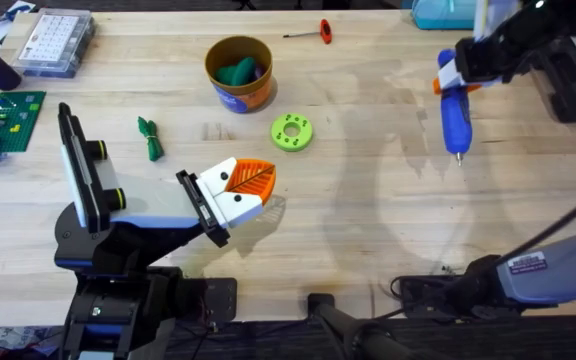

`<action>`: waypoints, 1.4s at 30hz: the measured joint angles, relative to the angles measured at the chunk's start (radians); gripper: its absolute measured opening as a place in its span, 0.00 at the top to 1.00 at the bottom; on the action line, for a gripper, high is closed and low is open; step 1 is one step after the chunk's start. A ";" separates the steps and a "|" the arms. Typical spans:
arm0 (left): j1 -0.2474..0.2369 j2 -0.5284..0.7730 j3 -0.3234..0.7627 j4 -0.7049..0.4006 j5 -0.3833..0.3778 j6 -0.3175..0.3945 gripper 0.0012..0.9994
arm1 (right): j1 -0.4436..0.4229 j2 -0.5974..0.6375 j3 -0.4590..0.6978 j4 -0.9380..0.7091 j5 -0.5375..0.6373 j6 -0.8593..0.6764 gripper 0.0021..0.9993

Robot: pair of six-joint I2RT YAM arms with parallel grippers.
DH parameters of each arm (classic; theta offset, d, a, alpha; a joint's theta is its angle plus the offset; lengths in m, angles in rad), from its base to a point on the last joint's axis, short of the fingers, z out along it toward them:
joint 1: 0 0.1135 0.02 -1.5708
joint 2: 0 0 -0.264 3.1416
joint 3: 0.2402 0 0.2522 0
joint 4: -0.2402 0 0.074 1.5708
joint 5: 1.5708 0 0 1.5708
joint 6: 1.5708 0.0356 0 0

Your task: Pick up the gripper from the table and insert it into the empty holder that is missing its gripper. Then pick up a screw, insert it into the mounting hole, and use the screwdriver to tighten it. Finally, clean up the table by picking up the vegetable and placing it into the bucket.

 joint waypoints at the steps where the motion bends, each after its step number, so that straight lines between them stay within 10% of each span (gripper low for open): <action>1: 0.000 0.000 0.000 0.000 0.000 0.000 0.99 | 0.001 -0.009 0.002 0.001 0.000 0.001 0.95; 18: 0.000 0.000 0.000 -0.002 0.003 0.000 0.99 | 0.008 -0.008 -0.003 -0.046 0.001 -0.052 0.95; 42: 0.000 0.000 0.000 -0.002 0.003 0.000 0.99 | 0.173 -0.567 0.174 -0.073 -0.130 0.106 0.95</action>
